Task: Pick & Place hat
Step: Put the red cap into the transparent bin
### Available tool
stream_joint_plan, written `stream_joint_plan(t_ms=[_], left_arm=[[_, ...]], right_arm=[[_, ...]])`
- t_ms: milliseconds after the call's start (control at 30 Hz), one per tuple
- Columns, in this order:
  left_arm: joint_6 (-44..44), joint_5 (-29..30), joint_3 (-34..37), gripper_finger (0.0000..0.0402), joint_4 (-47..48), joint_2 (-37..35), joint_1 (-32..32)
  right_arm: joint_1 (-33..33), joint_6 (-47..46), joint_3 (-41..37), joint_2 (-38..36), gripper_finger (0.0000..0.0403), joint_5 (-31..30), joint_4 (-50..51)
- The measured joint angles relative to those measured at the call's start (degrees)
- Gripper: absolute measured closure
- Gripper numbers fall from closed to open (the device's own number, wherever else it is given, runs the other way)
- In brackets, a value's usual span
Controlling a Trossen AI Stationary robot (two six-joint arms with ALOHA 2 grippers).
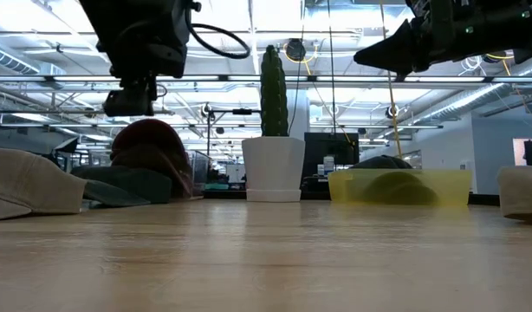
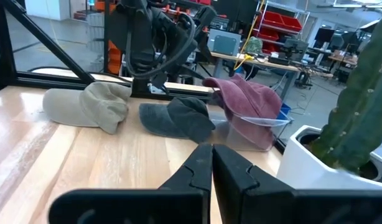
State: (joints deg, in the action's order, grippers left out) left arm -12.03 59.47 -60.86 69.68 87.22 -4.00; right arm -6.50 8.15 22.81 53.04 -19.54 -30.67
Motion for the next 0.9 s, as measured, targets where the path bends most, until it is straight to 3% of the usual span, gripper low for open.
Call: stream_joint_plan(t_ms=[267, 733, 900], left_arm=[[-0.2, -4.2, 0.0, 0.0215, -2.7, 0.0, 5.2], [0.8, -3.2, 0.0, 0.0216, -3.9, 0.0, 13.6], [0.9, -2.4, 0.0, 0.0252, -3.9, 0.0, 14.6]], right_arm=[[0.0, 0.6, 0.0, 0.0, 0.0399, -0.1, 0.1], [0.0, 1.5, 0.0, 0.0, 0.0399, -0.1, 0.1], [0.0, 1.5, 0.0, 0.0, 0.0399, -0.1, 0.1]])
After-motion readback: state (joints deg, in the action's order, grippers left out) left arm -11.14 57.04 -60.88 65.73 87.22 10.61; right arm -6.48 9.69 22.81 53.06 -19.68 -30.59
